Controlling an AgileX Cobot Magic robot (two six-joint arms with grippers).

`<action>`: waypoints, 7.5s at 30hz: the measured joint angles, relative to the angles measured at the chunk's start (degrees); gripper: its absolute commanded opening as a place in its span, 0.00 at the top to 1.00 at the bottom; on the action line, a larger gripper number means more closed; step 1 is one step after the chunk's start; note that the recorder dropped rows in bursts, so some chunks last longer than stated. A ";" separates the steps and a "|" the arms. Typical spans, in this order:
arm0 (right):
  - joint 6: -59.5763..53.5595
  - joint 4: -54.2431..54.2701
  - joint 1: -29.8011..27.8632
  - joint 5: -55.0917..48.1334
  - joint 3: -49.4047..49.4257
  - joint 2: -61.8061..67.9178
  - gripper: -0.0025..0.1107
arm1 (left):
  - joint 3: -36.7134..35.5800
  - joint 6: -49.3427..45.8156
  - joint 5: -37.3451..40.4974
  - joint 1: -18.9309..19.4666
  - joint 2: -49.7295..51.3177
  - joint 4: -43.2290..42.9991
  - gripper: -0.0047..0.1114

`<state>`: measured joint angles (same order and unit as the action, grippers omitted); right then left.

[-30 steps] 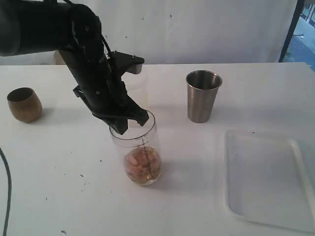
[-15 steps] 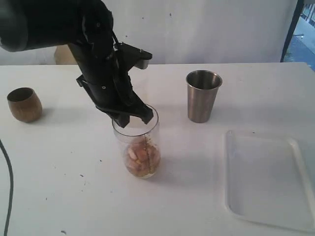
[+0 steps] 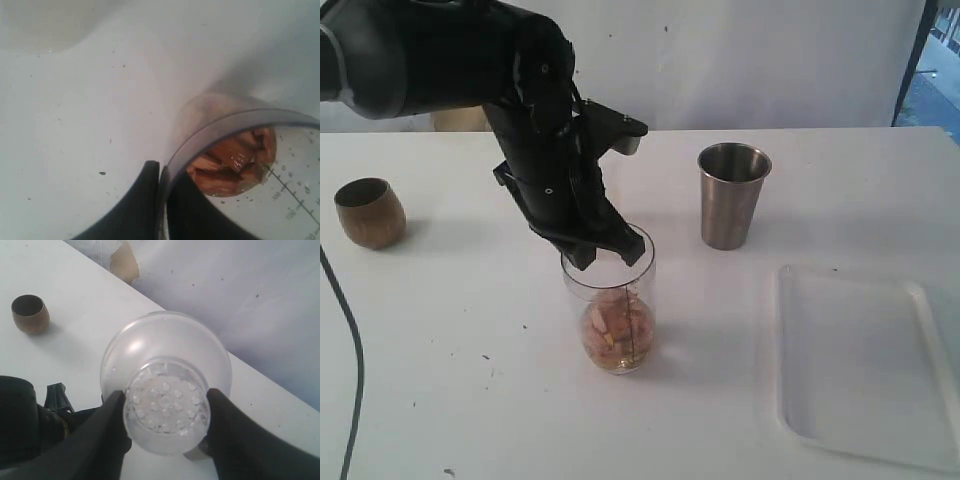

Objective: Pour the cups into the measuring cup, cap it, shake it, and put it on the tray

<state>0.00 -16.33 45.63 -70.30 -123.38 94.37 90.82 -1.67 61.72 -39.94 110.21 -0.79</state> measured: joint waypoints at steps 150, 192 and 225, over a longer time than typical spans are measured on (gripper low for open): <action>-1.02 4.06 0.00 -0.14 13.29 -6.29 0.98 | -90.52 6.26 -48.02 43.52 -109.93 -1.46 0.96; 0.00 4.75 7.52 0.18 29.29 0.99 0.98 | -90.52 8.09 -47.83 43.52 -109.93 -1.34 0.96; -1.41 16.33 0.70 0.24 21.32 7.59 0.98 | -90.52 8.09 -47.69 43.52 -109.93 -1.34 0.96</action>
<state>-1.41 0.00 46.34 -70.06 -102.06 101.96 0.30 6.43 14.04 3.58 0.27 -2.13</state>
